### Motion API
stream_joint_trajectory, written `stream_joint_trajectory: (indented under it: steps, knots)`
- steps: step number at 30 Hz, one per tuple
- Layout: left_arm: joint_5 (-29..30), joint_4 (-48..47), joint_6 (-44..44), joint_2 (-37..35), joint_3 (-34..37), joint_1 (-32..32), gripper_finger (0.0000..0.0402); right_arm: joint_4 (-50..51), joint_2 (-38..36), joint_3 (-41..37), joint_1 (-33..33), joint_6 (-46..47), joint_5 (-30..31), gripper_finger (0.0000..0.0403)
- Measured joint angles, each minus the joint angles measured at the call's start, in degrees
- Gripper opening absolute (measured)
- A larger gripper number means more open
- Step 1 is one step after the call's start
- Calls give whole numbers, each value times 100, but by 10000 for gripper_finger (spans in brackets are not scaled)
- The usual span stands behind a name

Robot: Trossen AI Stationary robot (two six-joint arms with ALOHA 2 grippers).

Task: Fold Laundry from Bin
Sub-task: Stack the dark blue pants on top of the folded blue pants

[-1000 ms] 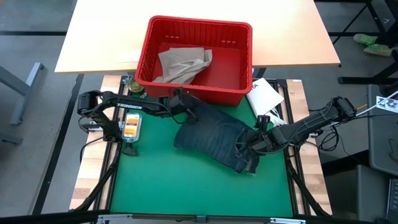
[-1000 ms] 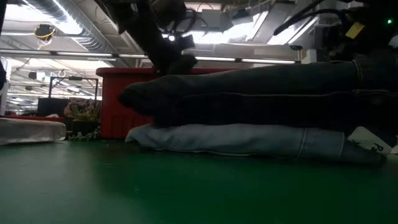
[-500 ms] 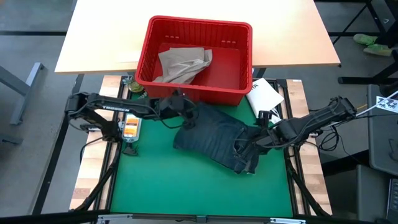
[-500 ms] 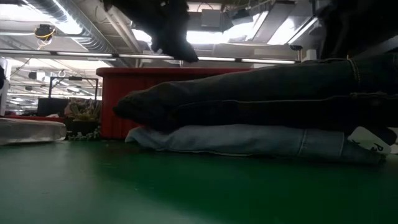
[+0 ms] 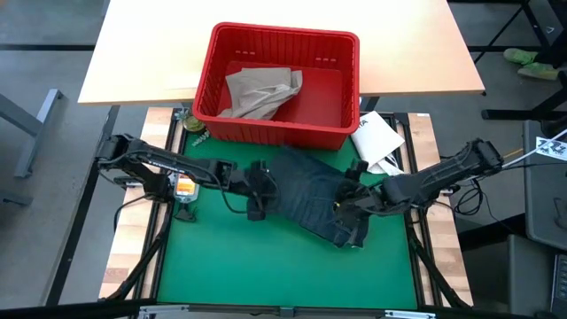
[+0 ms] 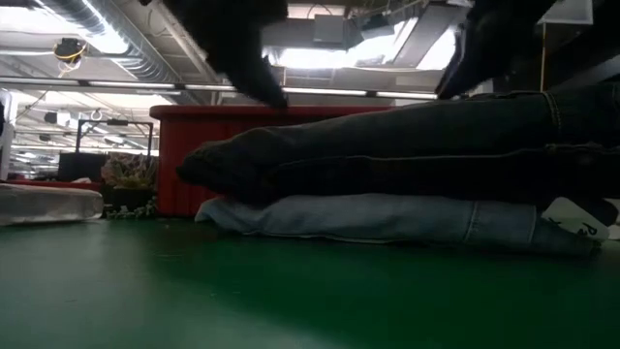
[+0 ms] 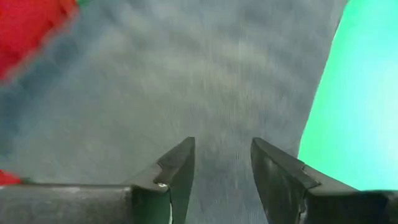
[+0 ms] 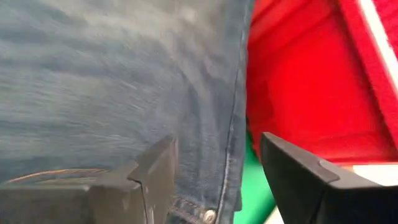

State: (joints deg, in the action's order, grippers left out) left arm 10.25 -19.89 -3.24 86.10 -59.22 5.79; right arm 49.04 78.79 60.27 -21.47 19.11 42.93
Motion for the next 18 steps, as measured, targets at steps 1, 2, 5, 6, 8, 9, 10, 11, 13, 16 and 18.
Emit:
stream_joint_trajectory:
  steps: [1,2,5,6,8,9,10,11,13,16,18]
  knots:
    - [53,-49,-53,113,2,38,151,-5,102,-51,62,2,-3,225]
    - [145,-29,-79,227,0,68,151,-3,212,-108,130,2,-30,225]
    - [316,-54,-82,595,0,110,151,-74,570,-196,333,7,-185,225]
    - [321,-48,-80,721,-1,111,151,-77,688,-224,394,11,-262,225]
    - [329,-42,-79,962,-17,102,151,-105,912,-260,509,15,-425,225]
    - [335,-45,-79,1069,-21,99,151,-125,1011,-278,554,18,-506,225]
    - [367,-66,-77,1164,-29,98,151,-125,1112,-283,602,18,-574,225]
    - [394,-65,-77,1237,-33,98,151,-123,1191,-282,639,19,-633,225]
    - [425,-87,-75,1349,-39,99,151,-97,1295,-277,701,18,-709,225]
    - [425,-140,-77,1364,-39,100,151,-56,1319,-278,731,22,-730,225]
    - [424,-153,-77,1365,-39,98,151,-43,1308,-279,730,25,-709,225]
